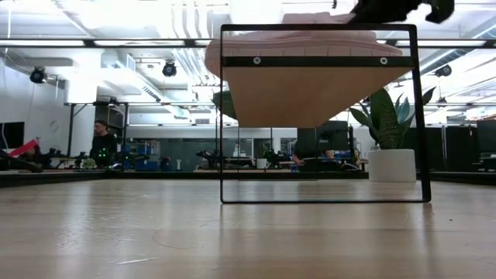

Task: Pick and place slides into the shelf
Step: Put the left pink slipper on the shelf

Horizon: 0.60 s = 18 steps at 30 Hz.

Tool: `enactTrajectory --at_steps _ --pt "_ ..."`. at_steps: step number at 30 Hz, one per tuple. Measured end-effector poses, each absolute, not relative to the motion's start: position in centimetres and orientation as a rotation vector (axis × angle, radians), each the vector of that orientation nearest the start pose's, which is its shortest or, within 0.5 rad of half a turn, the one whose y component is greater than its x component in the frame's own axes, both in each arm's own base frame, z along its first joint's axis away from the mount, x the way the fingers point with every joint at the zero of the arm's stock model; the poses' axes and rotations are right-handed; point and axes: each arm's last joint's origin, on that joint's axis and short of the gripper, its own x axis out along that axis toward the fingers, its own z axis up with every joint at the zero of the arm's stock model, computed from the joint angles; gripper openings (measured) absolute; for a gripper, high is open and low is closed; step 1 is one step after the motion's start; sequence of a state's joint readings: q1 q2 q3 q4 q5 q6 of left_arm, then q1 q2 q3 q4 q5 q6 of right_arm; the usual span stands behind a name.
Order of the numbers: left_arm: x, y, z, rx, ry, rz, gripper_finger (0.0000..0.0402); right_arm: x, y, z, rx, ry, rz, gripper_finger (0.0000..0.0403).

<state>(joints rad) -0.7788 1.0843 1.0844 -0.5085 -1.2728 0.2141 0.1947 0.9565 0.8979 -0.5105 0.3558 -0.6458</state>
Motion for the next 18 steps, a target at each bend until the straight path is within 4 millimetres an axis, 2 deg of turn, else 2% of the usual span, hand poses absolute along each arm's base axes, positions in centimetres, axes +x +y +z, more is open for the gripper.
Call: enactTrajectory --at_steps 8,18 --pt "16.8 -12.7 35.9 0.648 0.320 0.456 0.0297 18.9 2.7 29.5 -0.805 0.702 0.070 0.0033" --pt "16.8 -12.7 35.9 0.643 0.317 0.457 0.0297 18.6 2.7 29.0 -0.801 0.750 0.129 0.0033"
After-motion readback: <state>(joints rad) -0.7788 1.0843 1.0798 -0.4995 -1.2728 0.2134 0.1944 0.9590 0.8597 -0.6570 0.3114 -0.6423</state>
